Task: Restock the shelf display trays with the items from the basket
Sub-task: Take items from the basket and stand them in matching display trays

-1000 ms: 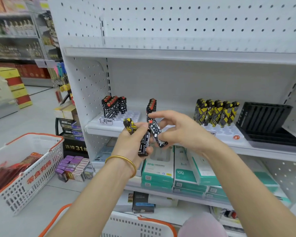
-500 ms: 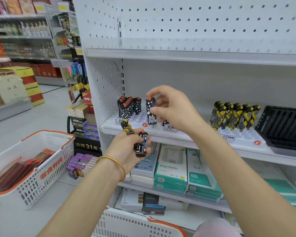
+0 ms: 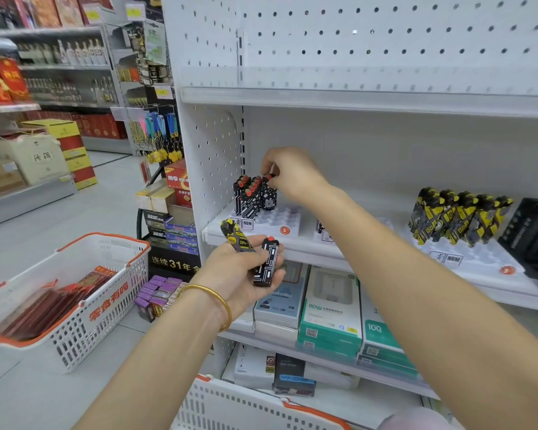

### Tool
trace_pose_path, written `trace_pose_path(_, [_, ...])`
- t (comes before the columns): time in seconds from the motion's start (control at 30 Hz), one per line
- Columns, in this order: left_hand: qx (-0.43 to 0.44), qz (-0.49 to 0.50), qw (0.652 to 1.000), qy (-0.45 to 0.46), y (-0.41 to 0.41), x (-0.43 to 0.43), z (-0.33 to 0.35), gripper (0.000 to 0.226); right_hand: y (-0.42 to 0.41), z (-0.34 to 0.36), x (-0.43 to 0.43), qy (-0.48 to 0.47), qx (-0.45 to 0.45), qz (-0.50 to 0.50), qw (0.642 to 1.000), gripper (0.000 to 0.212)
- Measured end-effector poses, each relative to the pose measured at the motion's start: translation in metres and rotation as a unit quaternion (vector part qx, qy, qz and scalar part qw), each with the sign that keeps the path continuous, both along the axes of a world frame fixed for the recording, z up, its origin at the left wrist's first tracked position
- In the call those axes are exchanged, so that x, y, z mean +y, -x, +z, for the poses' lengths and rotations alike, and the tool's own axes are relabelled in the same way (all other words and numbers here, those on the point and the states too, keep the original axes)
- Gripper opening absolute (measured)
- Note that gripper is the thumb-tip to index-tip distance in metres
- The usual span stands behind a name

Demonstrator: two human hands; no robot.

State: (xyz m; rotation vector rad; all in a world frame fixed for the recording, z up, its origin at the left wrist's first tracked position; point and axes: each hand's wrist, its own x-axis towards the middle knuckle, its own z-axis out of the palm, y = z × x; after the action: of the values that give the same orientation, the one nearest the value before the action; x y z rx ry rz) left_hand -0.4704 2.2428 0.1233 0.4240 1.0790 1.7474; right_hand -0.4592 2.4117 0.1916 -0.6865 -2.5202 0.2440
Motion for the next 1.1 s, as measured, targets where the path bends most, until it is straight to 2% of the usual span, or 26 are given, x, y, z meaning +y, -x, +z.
trace_pose_path(0.17, [0.007, -0.018, 1.000, 0.007, 0.003, 0.000, -0.001, 0.024, -0.002, 0.004, -0.003, 0.013, -0.045, -0.012, 0.999, 0.025])
trace_pose_path(0.3, [0.002, -0.023, 1.000, 0.008, 0.003, 0.001, -0.001, 0.025, -0.005, 0.004, -0.006, 0.019, -0.024, -0.009, 0.999, 0.024])
trace_pose_path(0.4, [0.005, -0.023, 1.000, 0.006, 0.003, 0.002, 0.000, 0.025, -0.008, 0.006, -0.008, 0.062, 0.004, 0.000, 0.998, 0.023])
trace_pose_path(0.5, [0.005, -0.019, 1.000, 0.008, 0.002, 0.003, 0.002, 0.024, -0.010, 0.004, -0.013, 0.091, -0.001, 0.004, 0.996, 0.011])
trace_pose_path(0.7, [0.009, -0.018, 1.000, 0.011, 0.000, 0.005, 0.003, 0.023, -0.012, 0.005, -0.009, 0.045, -0.020, -0.010, 0.999, 0.015])
trace_pose_path(0.87, [0.003, -0.016, 1.000, 0.007, 0.000, 0.006, 0.004, 0.024, -0.009, 0.002, -0.006, -0.011, -0.035, -0.004, 0.999, 0.034])
trace_pose_path(0.97, [-0.007, -0.013, 1.000, 0.001, 0.000, 0.006, 0.004, 0.025, -0.003, 0.002, -0.003, -0.042, -0.044, -0.008, 0.998, 0.031])
trace_pose_path(1.1, [-0.012, -0.016, 1.000, -0.005, 0.001, 0.004, 0.005, 0.026, 0.003, 0.004, 0.000, -0.023, -0.040, -0.029, 0.998, 0.028])
